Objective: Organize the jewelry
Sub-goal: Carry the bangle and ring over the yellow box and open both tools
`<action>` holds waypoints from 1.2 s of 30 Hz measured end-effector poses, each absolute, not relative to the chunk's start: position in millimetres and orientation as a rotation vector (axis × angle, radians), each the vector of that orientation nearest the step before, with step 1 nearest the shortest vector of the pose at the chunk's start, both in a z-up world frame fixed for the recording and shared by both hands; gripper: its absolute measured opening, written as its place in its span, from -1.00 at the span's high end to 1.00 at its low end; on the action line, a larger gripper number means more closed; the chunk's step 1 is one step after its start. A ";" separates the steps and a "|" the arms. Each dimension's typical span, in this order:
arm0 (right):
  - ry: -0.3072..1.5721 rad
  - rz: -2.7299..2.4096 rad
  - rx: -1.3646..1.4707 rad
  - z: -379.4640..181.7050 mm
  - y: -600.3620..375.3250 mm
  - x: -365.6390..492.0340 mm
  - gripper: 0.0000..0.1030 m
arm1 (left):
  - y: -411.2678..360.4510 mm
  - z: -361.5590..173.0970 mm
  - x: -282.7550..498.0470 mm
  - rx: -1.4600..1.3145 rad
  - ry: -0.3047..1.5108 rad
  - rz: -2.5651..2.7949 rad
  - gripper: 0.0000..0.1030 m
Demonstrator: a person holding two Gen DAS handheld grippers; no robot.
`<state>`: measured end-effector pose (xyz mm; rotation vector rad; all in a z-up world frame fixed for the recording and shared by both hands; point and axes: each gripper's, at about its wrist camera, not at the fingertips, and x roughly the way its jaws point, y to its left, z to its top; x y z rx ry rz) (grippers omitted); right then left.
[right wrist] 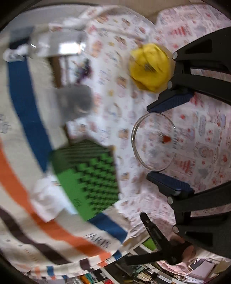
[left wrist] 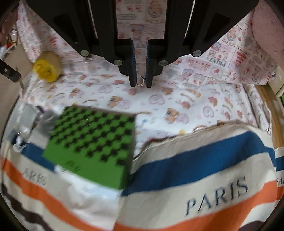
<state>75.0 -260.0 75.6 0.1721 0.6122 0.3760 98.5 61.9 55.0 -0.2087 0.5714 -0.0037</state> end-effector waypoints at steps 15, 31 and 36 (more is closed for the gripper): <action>0.583 0.259 0.404 37.4 -359.5 124.1 -0.30 | -29.6 75.5 117.5 -0.150 0.621 -0.212 0.83; 0.739 0.216 0.430 -15.9 -368.2 172.0 -0.30 | -120.1 32.5 174.8 -0.126 0.756 -0.359 0.83; 0.717 0.230 0.430 -11.4 -369.0 167.1 -0.40 | -118.5 32.5 178.6 -0.129 0.764 -0.355 0.83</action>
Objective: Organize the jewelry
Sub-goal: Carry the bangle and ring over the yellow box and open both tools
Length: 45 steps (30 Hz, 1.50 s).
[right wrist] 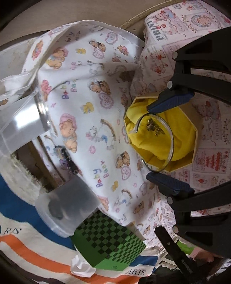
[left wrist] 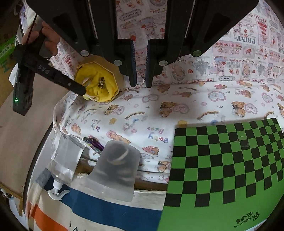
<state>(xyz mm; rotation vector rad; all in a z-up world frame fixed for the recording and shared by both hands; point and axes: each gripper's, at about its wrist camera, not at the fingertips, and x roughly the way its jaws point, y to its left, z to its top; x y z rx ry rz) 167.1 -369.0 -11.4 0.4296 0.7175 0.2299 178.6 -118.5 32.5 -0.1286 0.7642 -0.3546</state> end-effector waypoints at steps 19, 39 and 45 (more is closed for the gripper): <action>0.647 0.080 0.521 2.4 -424.2 143.0 -0.56 | -212.8 -2.5 220.6 -0.171 0.938 -0.581 0.83; 0.632 0.058 0.404 11.3 -402.8 139.1 -0.70 | -133.1 47.2 164.1 -0.099 0.632 -0.313 -0.66; 0.604 0.057 0.308 15.9 -381.1 132.2 -0.86 | -85.4 47.5 134.7 -0.086 0.582 -0.185 -0.80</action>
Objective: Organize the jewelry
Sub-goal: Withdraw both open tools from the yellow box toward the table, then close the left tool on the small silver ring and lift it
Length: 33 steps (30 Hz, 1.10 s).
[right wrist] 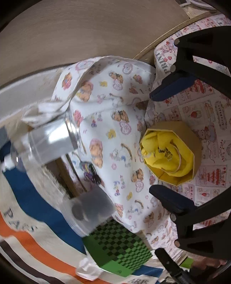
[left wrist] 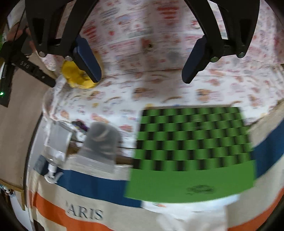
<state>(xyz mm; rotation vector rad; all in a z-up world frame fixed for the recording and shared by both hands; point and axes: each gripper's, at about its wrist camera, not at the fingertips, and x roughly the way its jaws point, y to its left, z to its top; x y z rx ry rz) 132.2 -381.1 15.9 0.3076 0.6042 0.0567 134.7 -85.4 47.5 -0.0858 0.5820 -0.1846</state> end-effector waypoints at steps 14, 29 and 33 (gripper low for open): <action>0.628 0.173 0.252 12.7 -337.8 122.4 -0.91 | -5.2 9.1 121.0 -0.123 0.717 -0.030 -0.82; 0.643 0.172 0.121 -0.6 -307.9 121.1 -0.93 | -26.4 -32.6 122.4 0.026 0.762 -0.074 -0.33; 0.648 0.167 0.099 -3.2 -305.2 122.2 -0.94 | -24.0 -37.5 126.9 0.042 0.817 -0.076 0.04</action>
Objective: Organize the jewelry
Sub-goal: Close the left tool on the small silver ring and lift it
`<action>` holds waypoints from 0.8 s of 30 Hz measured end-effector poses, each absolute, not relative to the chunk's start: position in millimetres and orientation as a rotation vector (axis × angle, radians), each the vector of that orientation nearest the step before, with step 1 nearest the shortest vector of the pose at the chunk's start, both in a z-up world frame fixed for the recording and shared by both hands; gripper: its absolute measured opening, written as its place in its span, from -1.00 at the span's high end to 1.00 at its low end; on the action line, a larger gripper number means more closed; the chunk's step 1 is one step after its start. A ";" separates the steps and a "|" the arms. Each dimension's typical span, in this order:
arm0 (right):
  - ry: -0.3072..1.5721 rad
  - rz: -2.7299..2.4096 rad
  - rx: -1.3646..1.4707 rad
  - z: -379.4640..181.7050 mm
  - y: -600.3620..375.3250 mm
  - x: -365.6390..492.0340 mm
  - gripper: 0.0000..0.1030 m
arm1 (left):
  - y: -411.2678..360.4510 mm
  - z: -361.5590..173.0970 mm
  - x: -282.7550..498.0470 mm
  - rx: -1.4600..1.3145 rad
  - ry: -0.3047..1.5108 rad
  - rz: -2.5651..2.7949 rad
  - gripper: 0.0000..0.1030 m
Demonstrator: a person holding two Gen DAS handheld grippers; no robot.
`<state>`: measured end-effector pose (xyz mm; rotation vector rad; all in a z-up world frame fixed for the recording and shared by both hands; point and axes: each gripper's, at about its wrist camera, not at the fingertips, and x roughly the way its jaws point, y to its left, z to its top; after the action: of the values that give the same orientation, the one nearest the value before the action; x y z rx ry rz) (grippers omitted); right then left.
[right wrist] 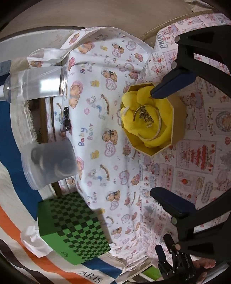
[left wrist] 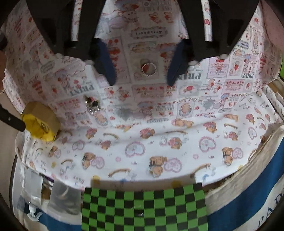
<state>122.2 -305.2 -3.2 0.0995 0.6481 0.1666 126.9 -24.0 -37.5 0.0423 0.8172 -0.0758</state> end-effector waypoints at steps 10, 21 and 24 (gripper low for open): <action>0.647 0.165 0.060 -4.5 -298.4 121.0 -0.94 | -12.2 -53.6 141.8 -0.015 0.929 -0.094 0.36; 0.639 0.157 0.048 -3.1 -298.7 119.9 -0.94 | -19.2 -59.3 143.4 -0.005 0.936 -0.096 0.62; 0.636 0.159 0.060 -1.8 -301.4 119.8 -0.94 | -17.4 -56.9 142.5 -0.033 0.928 -0.100 0.62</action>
<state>119.8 -301.4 -1.8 0.0604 0.6364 0.1586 142.5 -17.4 -56.9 -0.0332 0.9282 -0.1005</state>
